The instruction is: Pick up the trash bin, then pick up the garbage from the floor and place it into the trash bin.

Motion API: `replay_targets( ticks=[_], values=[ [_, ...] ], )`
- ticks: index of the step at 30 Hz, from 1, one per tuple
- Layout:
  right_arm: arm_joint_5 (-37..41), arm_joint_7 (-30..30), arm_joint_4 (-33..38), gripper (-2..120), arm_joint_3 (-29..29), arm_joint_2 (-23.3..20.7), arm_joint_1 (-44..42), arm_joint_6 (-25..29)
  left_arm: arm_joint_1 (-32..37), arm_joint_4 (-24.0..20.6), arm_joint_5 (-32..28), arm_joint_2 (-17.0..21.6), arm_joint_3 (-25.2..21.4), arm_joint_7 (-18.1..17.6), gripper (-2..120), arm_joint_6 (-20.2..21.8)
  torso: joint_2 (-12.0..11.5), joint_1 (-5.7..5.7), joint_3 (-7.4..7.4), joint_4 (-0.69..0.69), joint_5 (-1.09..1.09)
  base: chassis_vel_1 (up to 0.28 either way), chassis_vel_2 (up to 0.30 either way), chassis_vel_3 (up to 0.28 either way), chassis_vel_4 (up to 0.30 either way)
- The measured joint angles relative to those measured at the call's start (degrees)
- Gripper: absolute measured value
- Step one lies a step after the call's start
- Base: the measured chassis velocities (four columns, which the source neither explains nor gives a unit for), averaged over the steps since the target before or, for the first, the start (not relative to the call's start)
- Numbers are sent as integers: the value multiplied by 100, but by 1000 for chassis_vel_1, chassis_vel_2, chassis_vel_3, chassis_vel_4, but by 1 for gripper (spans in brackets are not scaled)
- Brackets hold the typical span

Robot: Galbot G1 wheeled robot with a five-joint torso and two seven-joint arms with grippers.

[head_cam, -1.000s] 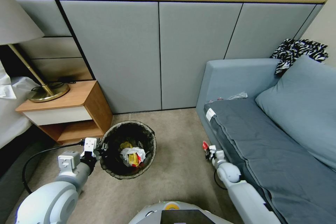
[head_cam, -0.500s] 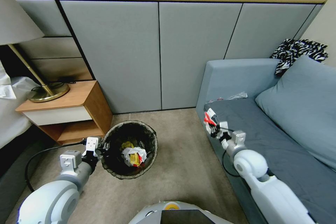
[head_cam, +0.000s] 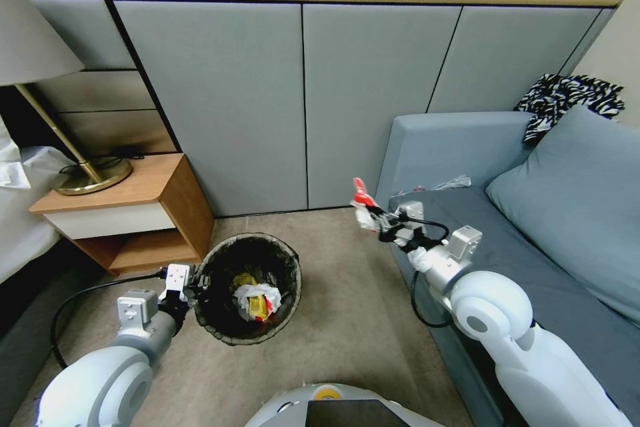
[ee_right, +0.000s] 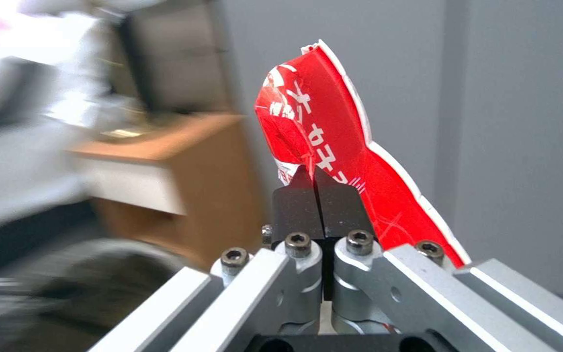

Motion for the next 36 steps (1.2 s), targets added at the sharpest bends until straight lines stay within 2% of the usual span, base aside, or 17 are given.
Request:
replay_targets(
  ticks=[9, 12, 14, 16, 18, 20, 23, 36],
  values=[
    [19, -669, -2, 0, -318, 67, 54, 87, 65, 0, 92, -12, 64, 4, 1, 0, 0, 0, 0, -1, 0, 0, 0, 0, 0],
    [15, -826, -138, 0, -718, 79, 231, 201, 79, 0, 99, -14, 76, 6, 1, 0, 0, 0, 0, 0, 0, 0, 0, 0, 0],
    [15, -850, -170, 0, -832, 83, 299, 213, 80, 0, 100, -14, 76, 6, 1, 0, 0, 0, 0, 0, 0, 0, 0, 0, 0],
    [46, -866, -246, 0, -1224, 104, 516, 222, 82, 0, 102, -14, 80, 6, 1, 0, 0, 0, 0, 0, 0, 0, 0, 0, 0],
    [54, -862, -264, 0, -1302, 110, 557, 221, 81, 0, 102, -14, 81, 6, 1, 0, 0, 0, 0, 0, 0, 0, 0, 0, 0],
    [82, -829, -350, 0, -1713, 144, 722, 184, 71, 0, 102, -4, 85, 7, 1, 0, 0, 0, 0, 0, 0, 0, 0, 0, 0],
    [68, -782, -420, 0, -1996, 156, 781, 134, 61, 0, 103, 13, 82, 8, 1, 0, 0, 0, 0, 0, 0, 0, 0, 0, 0],
    [-109, -648, -730, 0, -2755, 244, 849, 52, 17, 0, 102, -4, 64, 11, 1, 0, 0, 0, 0, 0, 0, 0, 0, 0, 0]
  ],
)
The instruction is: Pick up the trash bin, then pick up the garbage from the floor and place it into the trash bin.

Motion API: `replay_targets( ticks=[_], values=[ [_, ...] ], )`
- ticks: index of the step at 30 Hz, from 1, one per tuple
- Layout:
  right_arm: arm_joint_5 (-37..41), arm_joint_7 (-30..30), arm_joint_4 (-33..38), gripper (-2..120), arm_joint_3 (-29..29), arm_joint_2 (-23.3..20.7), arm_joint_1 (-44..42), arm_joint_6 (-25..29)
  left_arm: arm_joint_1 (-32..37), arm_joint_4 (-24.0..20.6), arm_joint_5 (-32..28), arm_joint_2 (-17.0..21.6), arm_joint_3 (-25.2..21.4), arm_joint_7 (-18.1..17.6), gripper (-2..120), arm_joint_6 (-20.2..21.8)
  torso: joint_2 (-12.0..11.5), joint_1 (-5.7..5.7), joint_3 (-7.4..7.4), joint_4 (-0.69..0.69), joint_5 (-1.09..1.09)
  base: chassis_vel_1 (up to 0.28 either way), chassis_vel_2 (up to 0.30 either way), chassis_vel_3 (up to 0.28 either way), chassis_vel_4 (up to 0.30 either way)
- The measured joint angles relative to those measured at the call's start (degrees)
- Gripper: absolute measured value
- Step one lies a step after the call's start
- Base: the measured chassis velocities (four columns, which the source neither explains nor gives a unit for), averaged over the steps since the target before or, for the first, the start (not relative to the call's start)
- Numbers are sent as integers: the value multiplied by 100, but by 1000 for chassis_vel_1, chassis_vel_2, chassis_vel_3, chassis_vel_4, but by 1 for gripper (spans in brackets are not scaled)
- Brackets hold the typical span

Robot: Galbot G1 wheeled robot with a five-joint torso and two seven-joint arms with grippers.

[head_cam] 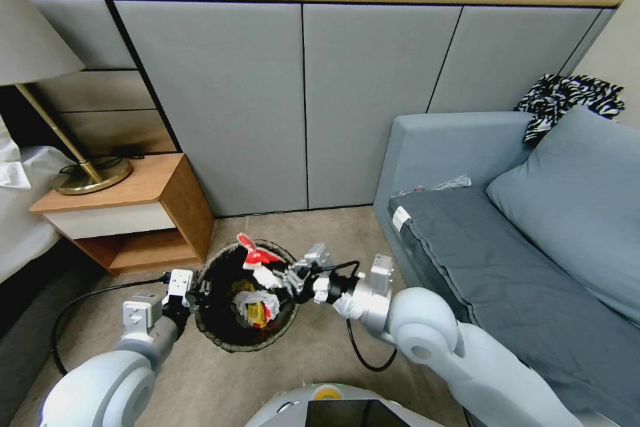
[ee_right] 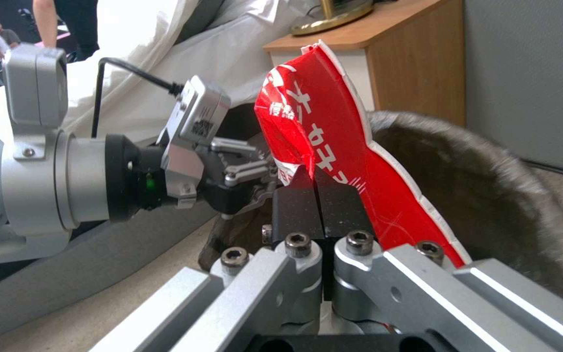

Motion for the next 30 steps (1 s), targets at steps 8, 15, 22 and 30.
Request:
replay_targets(
  ticks=[8, 15, 22, 30],
  values=[
    [-328, 33, -215, 4, -290, 110, 62, -116, -1, 0, -1, -8, 5, -1, 1, 0, 0, 0, 0, 0, 0, 0, 0, 0, 0],
    [-483, 383, -375, 27, -405, 211, 54, -126, -1, 0, -3, -23, 2, -1, 1, 0, 0, 0, 0, 0, 0, 0, 0, 0, 0],
    [-416, 516, -375, 51, -360, 226, 138, -126, 0, 0, -5, -15, -21, -2, 1, 0, 0, 0, 0, 0, 0, 0, 0, 0, 0],
    [-386, 535, -37, 82, 110, 45, -78, -130, 14, 0, -32, 11, -19, -3, 1, 0, 0, 0, 0, 1, 1, 0, 0, 0, 0]
  ],
)
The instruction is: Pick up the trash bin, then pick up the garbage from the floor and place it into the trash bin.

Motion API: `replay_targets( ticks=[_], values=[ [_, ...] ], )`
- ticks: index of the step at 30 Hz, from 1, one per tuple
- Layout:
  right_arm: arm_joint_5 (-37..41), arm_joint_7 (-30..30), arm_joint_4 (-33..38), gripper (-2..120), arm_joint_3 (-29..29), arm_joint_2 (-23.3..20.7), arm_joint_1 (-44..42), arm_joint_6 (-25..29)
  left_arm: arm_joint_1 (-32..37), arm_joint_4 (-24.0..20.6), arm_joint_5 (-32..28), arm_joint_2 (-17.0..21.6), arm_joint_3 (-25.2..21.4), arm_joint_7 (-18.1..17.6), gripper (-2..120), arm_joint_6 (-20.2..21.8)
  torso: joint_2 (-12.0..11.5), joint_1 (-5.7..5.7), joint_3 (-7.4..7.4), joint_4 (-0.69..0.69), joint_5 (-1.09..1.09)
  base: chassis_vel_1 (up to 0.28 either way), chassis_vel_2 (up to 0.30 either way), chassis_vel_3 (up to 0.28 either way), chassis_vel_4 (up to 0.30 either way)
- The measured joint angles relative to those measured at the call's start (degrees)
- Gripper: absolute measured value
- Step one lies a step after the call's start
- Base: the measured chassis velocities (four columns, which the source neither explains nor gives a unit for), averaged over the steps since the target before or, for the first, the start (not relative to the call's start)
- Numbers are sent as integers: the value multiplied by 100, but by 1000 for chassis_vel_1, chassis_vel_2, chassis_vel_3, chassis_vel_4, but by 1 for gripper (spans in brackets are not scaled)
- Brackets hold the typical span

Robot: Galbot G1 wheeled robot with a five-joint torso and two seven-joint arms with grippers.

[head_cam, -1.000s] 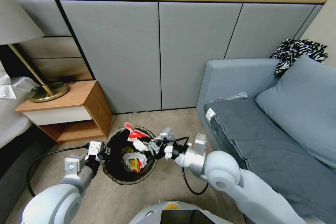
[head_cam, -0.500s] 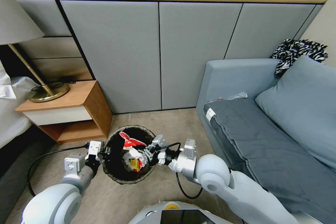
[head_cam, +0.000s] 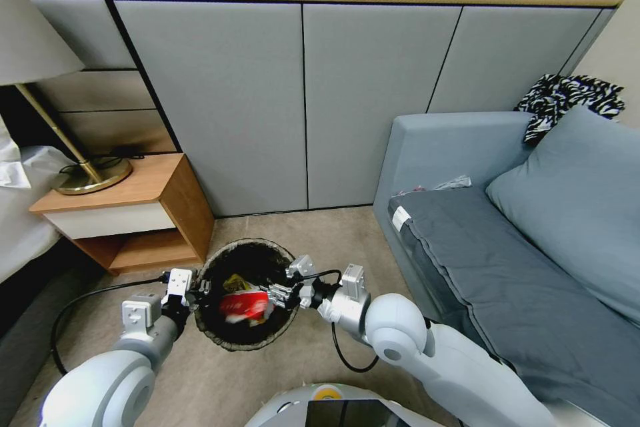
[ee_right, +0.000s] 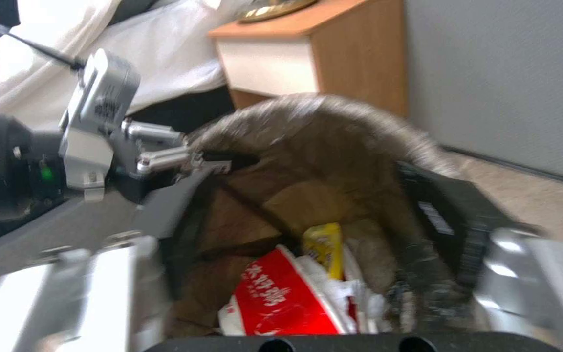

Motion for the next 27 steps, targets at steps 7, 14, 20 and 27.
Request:
replay_targets(
  ticks=[7, 14, 20, 27],
  values=[
    [15, -12, 432, 99, 635, -252, -413, 4, -53, 0, -61, -2, 20, 0, 1, 0, 0, 0, 0, -1, 0, 0, 0, 0, 0],
    [-514, 23, 804, 100, 1881, -619, -1474, 644, -194, 0, -109, -24, 43, -7, 1, 0, 0, 0, 0, 0, 1, 0, 0, 0, 0],
    [-1965, -265, 804, 100, 3398, -458, -2680, 1626, -363, 0, -116, -48, 54, -1, 1, 0, 0, 0, 0, 1, 0, 0, 0, 0, 0],
    [-3163, -184, 794, 100, 4330, 299, -3945, 2198, -509, 0, -194, -23, 29, 9, 1, 0, 1, 0, 0, -1, 0, 0, 0, 0, 0]
  ],
)
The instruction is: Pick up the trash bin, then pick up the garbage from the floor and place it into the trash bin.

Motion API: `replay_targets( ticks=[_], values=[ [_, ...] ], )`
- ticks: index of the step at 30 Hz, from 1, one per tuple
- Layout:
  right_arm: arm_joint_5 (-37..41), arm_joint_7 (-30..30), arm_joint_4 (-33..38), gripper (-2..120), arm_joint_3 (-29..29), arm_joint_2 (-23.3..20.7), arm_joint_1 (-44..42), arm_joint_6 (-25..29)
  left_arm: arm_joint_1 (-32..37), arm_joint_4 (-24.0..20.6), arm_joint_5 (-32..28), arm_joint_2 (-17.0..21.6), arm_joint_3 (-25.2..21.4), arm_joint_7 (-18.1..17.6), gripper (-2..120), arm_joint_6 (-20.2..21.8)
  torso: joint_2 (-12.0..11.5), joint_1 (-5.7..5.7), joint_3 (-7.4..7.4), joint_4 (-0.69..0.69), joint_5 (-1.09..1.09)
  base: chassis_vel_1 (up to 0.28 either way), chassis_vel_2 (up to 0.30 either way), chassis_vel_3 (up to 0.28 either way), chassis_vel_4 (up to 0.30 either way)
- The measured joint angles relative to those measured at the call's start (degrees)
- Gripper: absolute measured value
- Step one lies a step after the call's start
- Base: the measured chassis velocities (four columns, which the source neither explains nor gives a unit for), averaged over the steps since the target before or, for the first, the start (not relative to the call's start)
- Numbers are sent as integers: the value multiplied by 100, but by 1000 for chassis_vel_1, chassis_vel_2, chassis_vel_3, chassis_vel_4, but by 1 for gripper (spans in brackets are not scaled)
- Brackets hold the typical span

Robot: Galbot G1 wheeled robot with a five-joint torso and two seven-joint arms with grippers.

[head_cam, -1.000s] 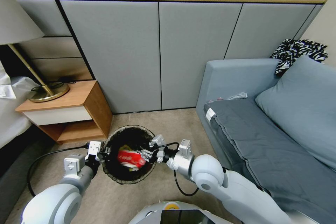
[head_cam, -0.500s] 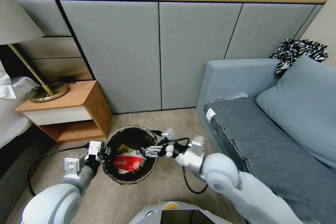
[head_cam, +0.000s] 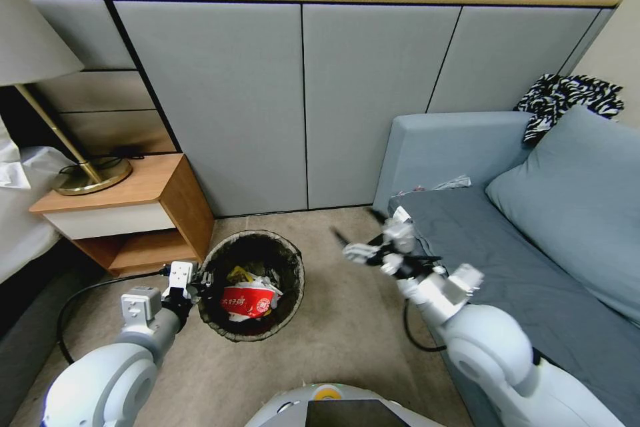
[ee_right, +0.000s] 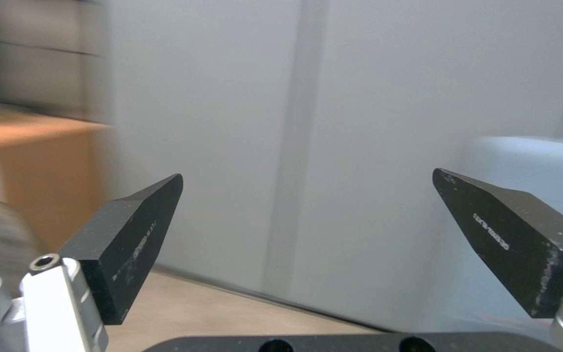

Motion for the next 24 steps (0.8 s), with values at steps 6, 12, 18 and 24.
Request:
replay_targets(
  ticks=[6, 12, 18, 24],
  values=[
    [-1084, 92, -6, 100, 49, 1419, -863, 453, -87, 0, -45, -39, 41, 3, 1, 0, 0, 0, 0, 1, -1, 0, 0, 0, 0],
    [-1843, 39, -200, 100, -138, 2104, -1133, 847, -79, 0, -7, -105, 5, 3, 1, 0, 0, 0, 0, 2, -1, 0, 0, 0, 0],
    [-2481, -35, -288, 100, -344, 2665, -1427, 1232, -93, 0, 219, -200, -2, 61, 1, 0, 0, 0, 0, 1, -1, 0, 0, 0, 0],
    [-2773, -33, -304, 100, -408, 2883, -1522, 1365, -97, 0, 245, -254, 28, 91, 1, 0, 0, 0, 0, 1, 0, 18, 17, 14, 12]
  ],
)
